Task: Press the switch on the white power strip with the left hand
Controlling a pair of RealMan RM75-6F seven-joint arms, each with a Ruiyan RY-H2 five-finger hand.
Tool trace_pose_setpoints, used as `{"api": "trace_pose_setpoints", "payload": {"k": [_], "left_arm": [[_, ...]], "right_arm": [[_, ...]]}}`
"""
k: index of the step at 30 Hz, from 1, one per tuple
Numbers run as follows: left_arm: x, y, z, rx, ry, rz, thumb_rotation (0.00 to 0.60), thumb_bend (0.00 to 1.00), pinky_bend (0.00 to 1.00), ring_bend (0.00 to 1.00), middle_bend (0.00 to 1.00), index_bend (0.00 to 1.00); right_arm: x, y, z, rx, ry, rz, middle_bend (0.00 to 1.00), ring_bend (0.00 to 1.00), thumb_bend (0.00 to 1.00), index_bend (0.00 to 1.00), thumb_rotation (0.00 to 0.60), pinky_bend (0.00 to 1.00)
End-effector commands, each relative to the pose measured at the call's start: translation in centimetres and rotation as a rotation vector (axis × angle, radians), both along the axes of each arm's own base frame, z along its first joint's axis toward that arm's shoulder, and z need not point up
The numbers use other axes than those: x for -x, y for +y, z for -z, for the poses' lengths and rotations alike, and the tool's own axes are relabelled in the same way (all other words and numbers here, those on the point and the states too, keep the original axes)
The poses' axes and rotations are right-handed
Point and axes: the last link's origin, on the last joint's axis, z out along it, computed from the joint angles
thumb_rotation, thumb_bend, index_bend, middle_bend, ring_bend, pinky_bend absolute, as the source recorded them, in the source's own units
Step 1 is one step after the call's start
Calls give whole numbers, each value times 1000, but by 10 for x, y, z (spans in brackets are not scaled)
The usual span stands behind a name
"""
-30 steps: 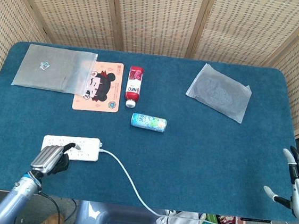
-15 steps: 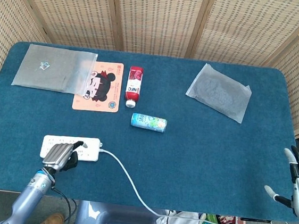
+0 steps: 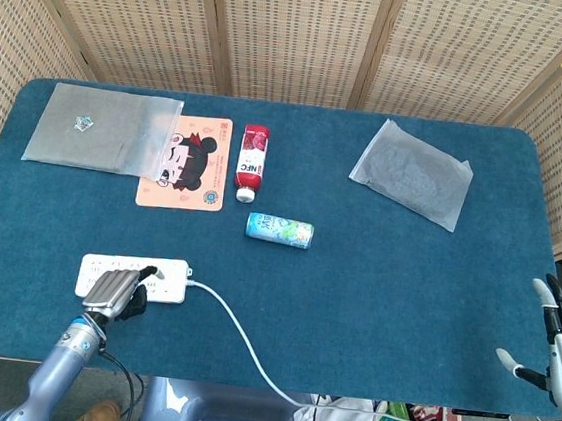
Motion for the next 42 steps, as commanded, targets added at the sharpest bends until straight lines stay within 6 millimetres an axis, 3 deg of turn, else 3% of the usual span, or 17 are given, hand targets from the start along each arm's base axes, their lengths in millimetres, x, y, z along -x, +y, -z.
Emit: {"api": "trace_pose_setpoints", "payload": {"k": [1,21,24,31,33,34,35,36,37,39,40,42], "left_arm": [[-1,1,2,4,-8,2,600,1000,954,1000,1000,292],[4,3,11,45,11,-35,600,1000,953,1000,1000,292],[2,4,1,6,-16,-33,600,1000,952,1000,1000,292],[-5,3,-59,-206,-109,7,600,1000,944,1000,1000,289],[-5,2,-71,-264,-128,24,600,882,896,990,1000,258],[-4,1,-79,-307,-141,38,600,674,826,943,984,207],[-3,0,-84,-334,-147,51,600,396,720,847,927,138],[-1,-1,-88,-358,-149,66,600,164,570,673,786,68],[1,-2,-93,-381,-148,81,600,67,447,526,623,35],[12,-8,-103,-407,-100,123,600,0,107,111,130,0],[17,-10,-107,-403,-68,136,600,0,41,38,34,0],[30,-16,-116,-391,33,164,600,0,0,0,0,0]], "right_arm": [[0,0,0,0,0,1,0,0,0,0,600,0],[1,0,-2,4,-7,2,0,0,0,0,600,0],[1,0,-2,5,-8,2,0,0,0,0,600,0],[0,0,-2,3,-10,-5,0,0,0,0,600,0],[-1,1,-2,3,-11,-6,0,0,0,0,600,0],[-1,1,-2,3,-11,-7,0,0,0,0,600,0],[-1,1,-2,3,-11,-7,0,0,0,0,600,0],[-1,2,-2,3,-11,-7,0,0,0,0,600,0],[-1,2,-2,3,-11,-8,0,0,0,0,600,0],[-2,2,-2,3,-11,-10,0,0,0,0,600,0],[-2,2,-2,3,-10,-11,0,0,0,0,600,0],[-3,3,-1,1,-8,-13,0,0,0,0,600,0]]}}
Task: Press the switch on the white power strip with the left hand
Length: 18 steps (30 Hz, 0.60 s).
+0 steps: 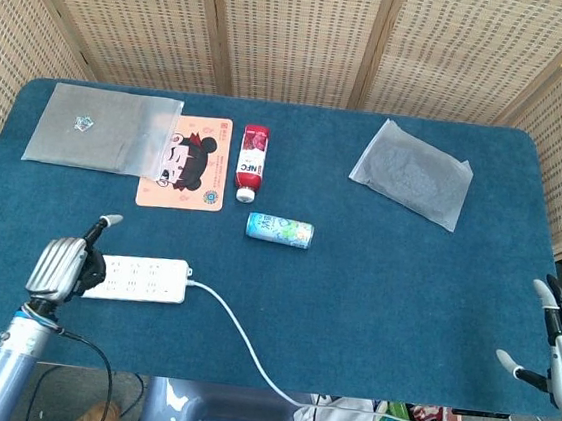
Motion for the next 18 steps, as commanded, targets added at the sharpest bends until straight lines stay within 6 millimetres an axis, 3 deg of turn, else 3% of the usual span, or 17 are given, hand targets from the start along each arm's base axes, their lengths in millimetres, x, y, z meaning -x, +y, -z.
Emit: {"api": "trace_pose_setpoints", "payload": {"k": [1,5,18], "left_arm": [[30,-14,-28,-61,165,12,600,0,0,0,0,0],[54,-36,-48,-176,212,-4,600,0,0,0,0,0],[69,-37,-53,-165,208,0,600,0,0,0,0,0]], "right_arm": [[-1,1,1,-2,2,-3,0,0,0,0,600,0],[-3,2,2,0,6,-8,0,0,0,0,600,0],[-2,1,4,-1,17,2,0,0,0,0,600,0]]}}
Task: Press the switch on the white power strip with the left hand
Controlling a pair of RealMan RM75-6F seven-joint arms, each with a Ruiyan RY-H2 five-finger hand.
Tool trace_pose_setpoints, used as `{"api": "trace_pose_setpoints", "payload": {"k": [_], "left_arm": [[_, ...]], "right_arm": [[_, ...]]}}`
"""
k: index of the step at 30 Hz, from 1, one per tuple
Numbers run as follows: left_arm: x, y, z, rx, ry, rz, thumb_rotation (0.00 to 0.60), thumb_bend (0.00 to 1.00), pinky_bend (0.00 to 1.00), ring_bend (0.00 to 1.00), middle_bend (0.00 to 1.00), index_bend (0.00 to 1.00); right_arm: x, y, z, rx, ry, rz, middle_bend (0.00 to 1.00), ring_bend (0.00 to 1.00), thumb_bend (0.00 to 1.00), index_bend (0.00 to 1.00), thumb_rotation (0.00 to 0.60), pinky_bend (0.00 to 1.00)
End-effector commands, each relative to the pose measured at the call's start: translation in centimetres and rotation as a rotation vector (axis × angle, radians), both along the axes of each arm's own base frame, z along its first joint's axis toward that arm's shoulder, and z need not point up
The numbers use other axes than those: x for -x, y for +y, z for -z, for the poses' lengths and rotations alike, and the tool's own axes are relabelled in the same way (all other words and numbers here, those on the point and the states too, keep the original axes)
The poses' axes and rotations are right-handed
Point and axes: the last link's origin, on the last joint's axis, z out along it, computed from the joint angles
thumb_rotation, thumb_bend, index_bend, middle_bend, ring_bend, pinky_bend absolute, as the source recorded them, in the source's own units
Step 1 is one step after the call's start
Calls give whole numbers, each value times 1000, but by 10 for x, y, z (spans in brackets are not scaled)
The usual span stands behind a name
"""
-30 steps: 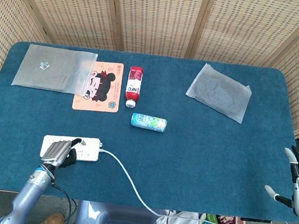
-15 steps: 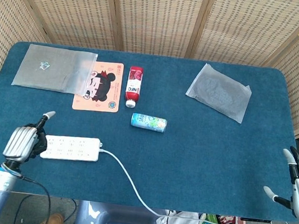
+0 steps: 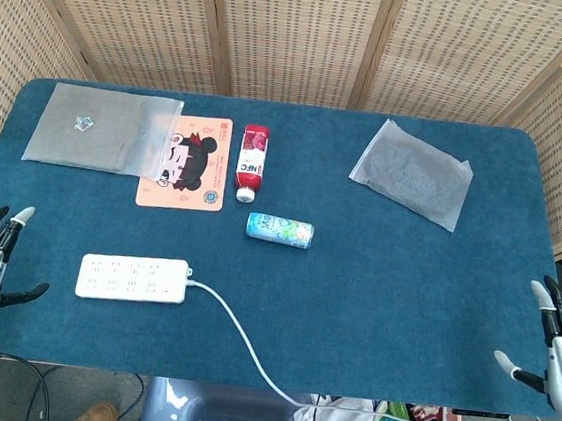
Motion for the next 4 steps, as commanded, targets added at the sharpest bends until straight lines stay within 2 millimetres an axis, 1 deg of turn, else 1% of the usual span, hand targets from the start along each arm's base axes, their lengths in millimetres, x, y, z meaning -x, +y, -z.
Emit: {"api": "trace_pose_setpoints", "payload": {"k": [1,4], "left_arm": [[2,0,-1,-2,0,-3,600,0,0,0,0,0],[3,0,-2,-5,-2,-7,600,0,0,0,0,0]], "right_arm": [[0,0,1,-2,3,1,0,0,0,0,600,0],[0,-1,2,-5,5,2,0,0,0,0,600,0]]}}
